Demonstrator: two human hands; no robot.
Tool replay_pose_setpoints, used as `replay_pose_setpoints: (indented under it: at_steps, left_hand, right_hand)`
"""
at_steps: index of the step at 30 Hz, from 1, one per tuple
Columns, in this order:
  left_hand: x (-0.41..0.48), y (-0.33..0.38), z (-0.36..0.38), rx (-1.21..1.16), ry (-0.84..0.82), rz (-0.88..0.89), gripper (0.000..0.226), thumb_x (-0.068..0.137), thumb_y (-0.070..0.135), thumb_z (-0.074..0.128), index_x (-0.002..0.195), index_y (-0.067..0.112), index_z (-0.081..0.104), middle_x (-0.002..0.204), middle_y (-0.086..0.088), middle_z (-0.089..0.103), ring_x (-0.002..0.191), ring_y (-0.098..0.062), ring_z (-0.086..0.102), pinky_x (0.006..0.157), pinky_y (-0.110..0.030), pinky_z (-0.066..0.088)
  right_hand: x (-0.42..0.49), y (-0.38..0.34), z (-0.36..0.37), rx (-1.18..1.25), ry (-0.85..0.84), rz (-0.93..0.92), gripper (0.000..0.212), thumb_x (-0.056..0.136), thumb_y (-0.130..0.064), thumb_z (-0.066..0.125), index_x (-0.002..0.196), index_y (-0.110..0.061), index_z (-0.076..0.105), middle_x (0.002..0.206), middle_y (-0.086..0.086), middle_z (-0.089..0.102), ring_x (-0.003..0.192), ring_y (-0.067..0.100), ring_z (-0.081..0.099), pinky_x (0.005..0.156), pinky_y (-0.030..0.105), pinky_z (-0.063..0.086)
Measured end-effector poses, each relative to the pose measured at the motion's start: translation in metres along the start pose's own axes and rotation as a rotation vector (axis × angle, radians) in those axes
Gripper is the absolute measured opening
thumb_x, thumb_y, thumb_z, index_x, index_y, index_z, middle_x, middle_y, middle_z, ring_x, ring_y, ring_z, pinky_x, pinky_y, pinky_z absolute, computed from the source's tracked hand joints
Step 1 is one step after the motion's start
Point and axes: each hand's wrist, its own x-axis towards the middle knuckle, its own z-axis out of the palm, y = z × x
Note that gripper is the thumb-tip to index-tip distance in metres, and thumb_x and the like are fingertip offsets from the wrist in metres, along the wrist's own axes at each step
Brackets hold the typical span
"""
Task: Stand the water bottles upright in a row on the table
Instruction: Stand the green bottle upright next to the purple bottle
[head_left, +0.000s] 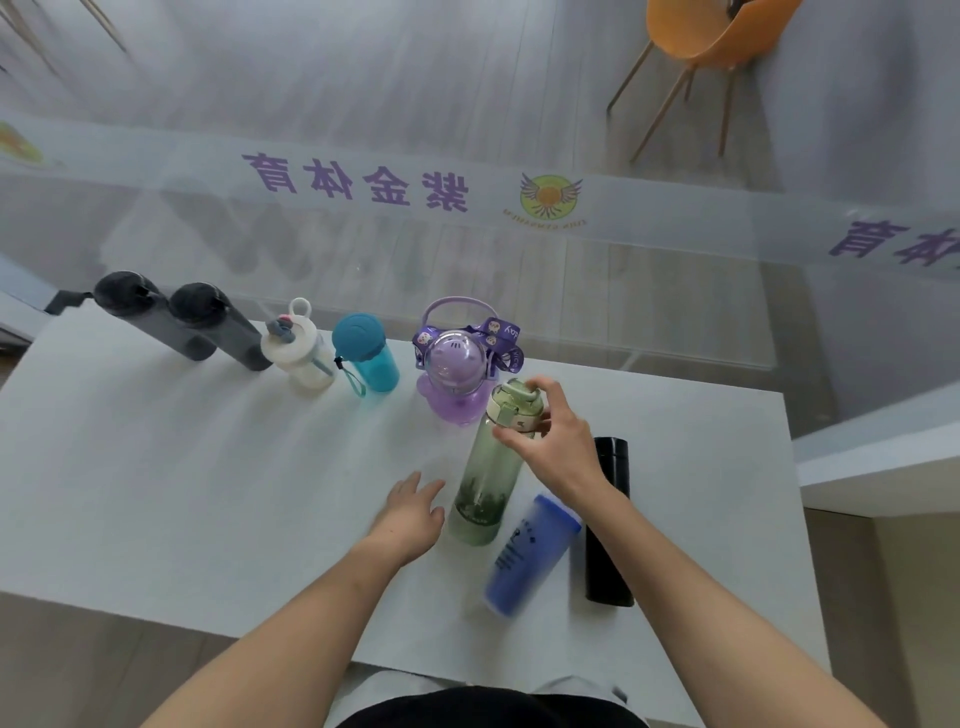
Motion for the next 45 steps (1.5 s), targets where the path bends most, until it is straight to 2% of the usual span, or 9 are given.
replay_pose_setpoints:
  at_steps: [5, 9, 14, 19, 22, 29, 33, 39, 45]
  left_hand:
    - [0.004, 0.006, 0.0, 0.027, -0.005, 0.038, 0.055, 0.1, 0.032, 0.043, 0.153, 0.027, 0.033, 0.165, -0.014, 0.014, 0.151, -0.033, 0.013, 0.123, -0.038, 0.016]
    - [0.009, 0.014, 0.001, 0.043, 0.0, 0.076, 0.055, 0.1, 0.031, 0.043, 0.154, 0.027, 0.031, 0.165, -0.014, 0.012, 0.151, -0.032, 0.013, 0.123, -0.038, 0.015]
    - [0.015, 0.018, 0.006, 0.082, -0.013, 0.101, 0.057, 0.1, 0.03, 0.042, 0.155, 0.027, 0.028, 0.166, -0.014, 0.009, 0.151, -0.033, 0.01, 0.123, -0.039, 0.012]
    - [0.02, 0.023, 0.009, 0.116, -0.021, 0.101, 0.058, 0.1, 0.031, 0.041, 0.156, 0.03, 0.023, 0.167, -0.009, 0.001, 0.152, -0.032, 0.003, 0.123, -0.04, 0.01]
    - [0.025, 0.026, 0.011, 0.171, -0.002, 0.103, 0.06, 0.099, 0.036, 0.041, 0.155, 0.036, 0.022, 0.167, -0.005, -0.002, 0.152, -0.031, 0.001, 0.123, -0.044, 0.016]
    - [0.035, 0.033, 0.016, 0.256, 0.002, 0.082, 0.063, 0.096, 0.045, 0.04, 0.153, 0.048, 0.011, 0.167, 0.003, -0.012, 0.153, -0.029, -0.009, 0.116, -0.054, 0.029]
    - [0.034, 0.036, 0.023, 0.304, 0.023, 0.066, 0.067, 0.094, 0.05, 0.041, 0.151, 0.053, 0.006, 0.165, 0.003, -0.017, 0.152, -0.031, -0.011, 0.111, -0.058, 0.032]
    - [0.032, 0.041, 0.023, 0.303, 0.039, 0.056, 0.063, 0.095, 0.05, 0.039, 0.151, 0.051, 0.01, 0.166, 0.002, -0.015, 0.152, -0.031, -0.01, 0.11, -0.059, 0.032]
    - [0.031, 0.047, 0.021, 0.303, 0.036, 0.045, 0.063, 0.097, 0.046, 0.036, 0.152, 0.051, 0.006, 0.165, 0.004, -0.017, 0.152, -0.029, -0.013, 0.109, -0.062, 0.032]
  right_hand:
    - [-0.003, -0.006, -0.019, 0.067, 0.133, -0.25, 0.067, 0.077, -0.022, 0.088, 0.129, -0.036, 0.047, 0.119, -0.004, 0.061, 0.102, 0.018, 0.063, 0.081, 0.041, 0.062]
    - [-0.003, 0.002, -0.029, 0.012, 0.204, -0.335, 0.073, 0.079, -0.016, 0.087, 0.134, -0.033, 0.043, 0.13, 0.0, 0.055, 0.112, 0.02, 0.059, 0.088, 0.041, 0.061]
    - [-0.011, 0.023, -0.027, -0.026, 0.216, -0.316, 0.078, 0.078, -0.017, 0.088, 0.139, -0.03, 0.041, 0.134, 0.0, 0.054, 0.114, 0.019, 0.059, 0.089, 0.043, 0.06]
    - [-0.009, 0.03, -0.025, -0.001, 0.214, -0.235, 0.095, 0.078, -0.019, 0.089, 0.153, -0.022, 0.03, 0.144, -0.007, 0.047, 0.122, 0.009, 0.055, 0.099, 0.029, 0.055]
    - [-0.002, 0.029, -0.024, 0.007, 0.184, -0.207, 0.094, 0.077, -0.026, 0.09, 0.152, -0.022, 0.033, 0.143, -0.011, 0.047, 0.121, 0.005, 0.053, 0.096, 0.03, 0.056]
    - [0.004, 0.054, -0.001, 0.056, 0.031, -0.04, 0.095, 0.071, -0.034, 0.093, 0.148, -0.032, 0.037, 0.137, -0.016, 0.053, 0.123, 0.002, 0.051, 0.106, 0.035, 0.048]
    - [0.012, 0.056, 0.008, 0.147, 0.047, 0.027, 0.077, 0.076, -0.033, 0.09, 0.133, -0.046, 0.039, 0.121, -0.021, 0.061, 0.113, 0.0, 0.057, 0.101, 0.035, 0.052]
    - [0.031, 0.061, -0.004, 0.173, 0.156, 0.048, 0.075, 0.078, -0.016, 0.089, 0.135, -0.032, 0.043, 0.112, -0.016, 0.062, 0.105, 0.006, 0.062, 0.097, 0.032, 0.056]
    - [0.053, 0.061, -0.02, 0.13, 0.175, 0.062, 0.071, 0.078, -0.017, 0.088, 0.133, -0.021, 0.045, 0.118, -0.007, 0.061, 0.112, 0.014, 0.056, 0.096, 0.035, 0.051]
